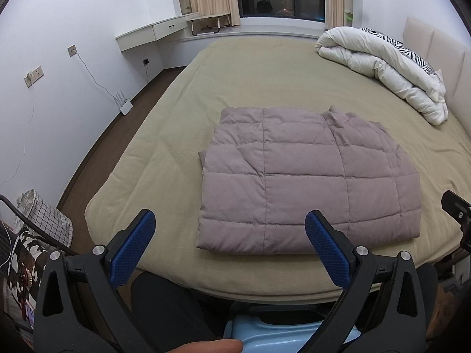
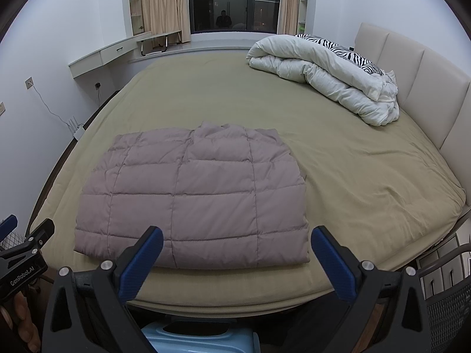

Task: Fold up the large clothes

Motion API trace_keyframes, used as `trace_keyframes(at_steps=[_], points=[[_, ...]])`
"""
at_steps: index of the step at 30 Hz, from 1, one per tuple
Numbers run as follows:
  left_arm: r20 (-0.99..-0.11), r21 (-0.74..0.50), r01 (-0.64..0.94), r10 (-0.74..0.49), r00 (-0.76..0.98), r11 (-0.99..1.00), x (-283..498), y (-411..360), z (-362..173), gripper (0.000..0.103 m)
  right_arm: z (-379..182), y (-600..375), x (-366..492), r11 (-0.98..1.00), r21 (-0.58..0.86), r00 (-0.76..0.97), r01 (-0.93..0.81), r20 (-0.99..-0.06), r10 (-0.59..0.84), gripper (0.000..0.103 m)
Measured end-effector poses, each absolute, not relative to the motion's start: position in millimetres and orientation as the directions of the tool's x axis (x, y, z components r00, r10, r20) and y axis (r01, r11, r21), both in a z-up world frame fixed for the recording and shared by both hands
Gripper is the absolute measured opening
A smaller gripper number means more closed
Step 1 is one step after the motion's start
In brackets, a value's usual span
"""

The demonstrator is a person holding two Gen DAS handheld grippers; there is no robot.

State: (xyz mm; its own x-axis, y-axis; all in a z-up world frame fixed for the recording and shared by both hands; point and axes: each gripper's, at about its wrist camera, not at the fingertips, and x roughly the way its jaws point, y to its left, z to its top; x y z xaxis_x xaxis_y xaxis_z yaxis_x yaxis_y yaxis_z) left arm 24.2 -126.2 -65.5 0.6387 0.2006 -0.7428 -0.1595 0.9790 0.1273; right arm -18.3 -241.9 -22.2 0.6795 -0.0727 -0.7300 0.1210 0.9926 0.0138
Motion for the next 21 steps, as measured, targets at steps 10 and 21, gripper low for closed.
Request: trace_keyframes(at_steps=[10, 21], points=[[-0.744, 0.128, -0.158, 0.200, 0.638, 0.979, 24.0, -126.4, -66.7, 0.103, -26.8, -242.3, -20.9, 0.993, 0.014, 0.678, 0.117, -0.732, -0.070, 0.103], [-0.745, 0.128, -0.158, 0.200, 0.636, 0.979, 23.4, -127.1, -67.5, 0.103, -27.3, -242.5, -21.1, 0.993, 0.014, 0.677, 0.115, -0.733, -0.068, 0.103]])
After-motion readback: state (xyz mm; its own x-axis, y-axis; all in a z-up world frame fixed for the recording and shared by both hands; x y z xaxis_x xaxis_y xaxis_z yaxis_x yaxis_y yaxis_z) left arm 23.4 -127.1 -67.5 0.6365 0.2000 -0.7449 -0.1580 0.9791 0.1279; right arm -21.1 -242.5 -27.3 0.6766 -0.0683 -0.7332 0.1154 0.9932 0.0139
